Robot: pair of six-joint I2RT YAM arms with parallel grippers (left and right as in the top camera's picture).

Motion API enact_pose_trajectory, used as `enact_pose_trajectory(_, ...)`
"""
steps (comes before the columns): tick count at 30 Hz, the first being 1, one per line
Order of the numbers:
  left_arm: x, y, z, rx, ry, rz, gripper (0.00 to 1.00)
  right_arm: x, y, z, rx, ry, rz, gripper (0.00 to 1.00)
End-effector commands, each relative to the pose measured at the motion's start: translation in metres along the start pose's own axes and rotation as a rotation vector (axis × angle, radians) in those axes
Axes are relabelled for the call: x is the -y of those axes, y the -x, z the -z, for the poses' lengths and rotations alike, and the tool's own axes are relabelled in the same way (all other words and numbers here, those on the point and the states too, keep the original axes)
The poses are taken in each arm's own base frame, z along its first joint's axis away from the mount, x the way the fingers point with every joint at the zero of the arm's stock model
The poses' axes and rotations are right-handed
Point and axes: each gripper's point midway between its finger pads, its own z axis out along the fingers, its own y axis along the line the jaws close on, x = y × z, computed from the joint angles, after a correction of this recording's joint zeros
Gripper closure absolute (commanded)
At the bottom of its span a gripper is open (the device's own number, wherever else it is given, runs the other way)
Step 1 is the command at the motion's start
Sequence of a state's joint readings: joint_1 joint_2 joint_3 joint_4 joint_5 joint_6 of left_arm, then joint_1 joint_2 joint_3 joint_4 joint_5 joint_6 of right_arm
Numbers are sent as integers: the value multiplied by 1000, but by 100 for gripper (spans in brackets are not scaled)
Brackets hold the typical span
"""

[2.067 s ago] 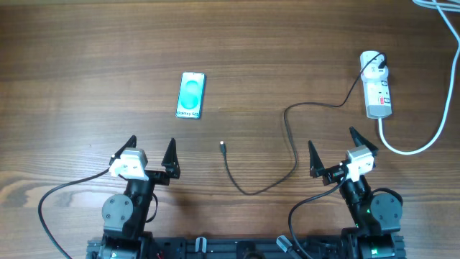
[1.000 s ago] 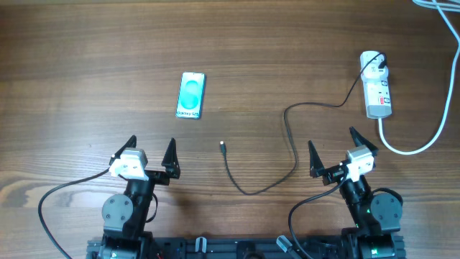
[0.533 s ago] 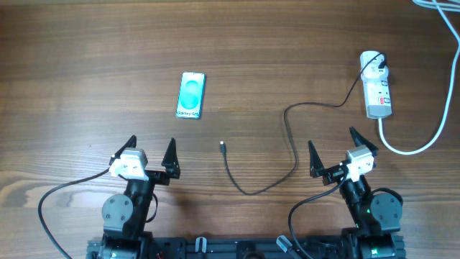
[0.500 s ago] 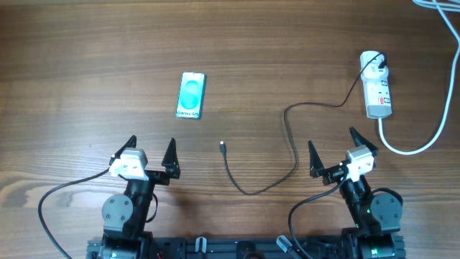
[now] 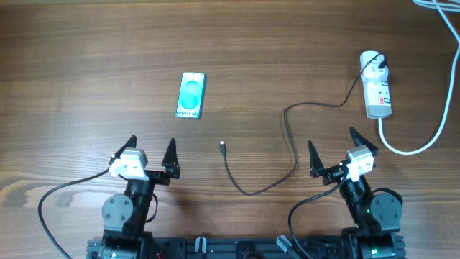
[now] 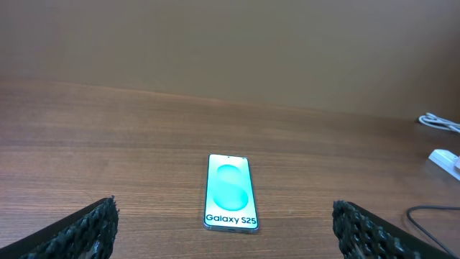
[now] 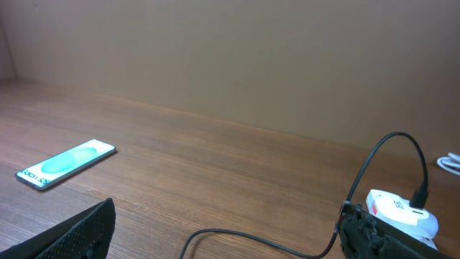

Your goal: Plug charger to phone and switch on socket

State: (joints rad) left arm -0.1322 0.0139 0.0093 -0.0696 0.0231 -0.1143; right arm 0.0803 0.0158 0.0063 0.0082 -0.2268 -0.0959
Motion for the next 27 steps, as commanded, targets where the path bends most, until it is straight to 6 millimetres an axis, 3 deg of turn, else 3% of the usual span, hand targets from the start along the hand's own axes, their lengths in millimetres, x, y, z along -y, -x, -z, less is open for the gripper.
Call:
enact_pose_trajectory(1,-2,-1,0,-1,12,-1,0,1,1,0,5,-5,10,0)
enact_pose_trajectory(3,-7,4,0,21,42,-8,0,1,1,0,5,-5,10,0)
enact_pose_trajectory(4,-13,15,1,72,80,-2,0,1,1,0,5,-5,10,0)
enact_pose_trajectory(7,22,53,8,181,-102,19,0,1,1,0,5,-5,10,0)
enact_pose_trajectory(9,24,77,17,188,-99,86,0,1,1,0,5,-5,10,0)
enact_pose_trajectory(13,33,125,35,101,-82,151,0,1,1,0,5,-5,10,0)
enact_pose_trajectory(16,42,162,33,-68,-45,162,0,1,1,0,5,-5,10,0)
enact_pose_trajectory(19,47,193,15,-229,-2,169,0,1,1,0,5,-5,10,0)
enact_pose_trajectory(23,52,222,-36,-513,74,172,0,1,1,0,5,-5,10,0)
enact_pose_trajectory(25,51,220,-67,-639,108,176,0,1,1,0,5,-5,10,0)
enact_pose_trajectory(26,47,206,-96,-738,135,180,0,1,1,0,5,-5,10,0)
enact_pose_trajectory(27,45,196,-108,-781,147,181,0,1,1,0,5,-5,10,0)
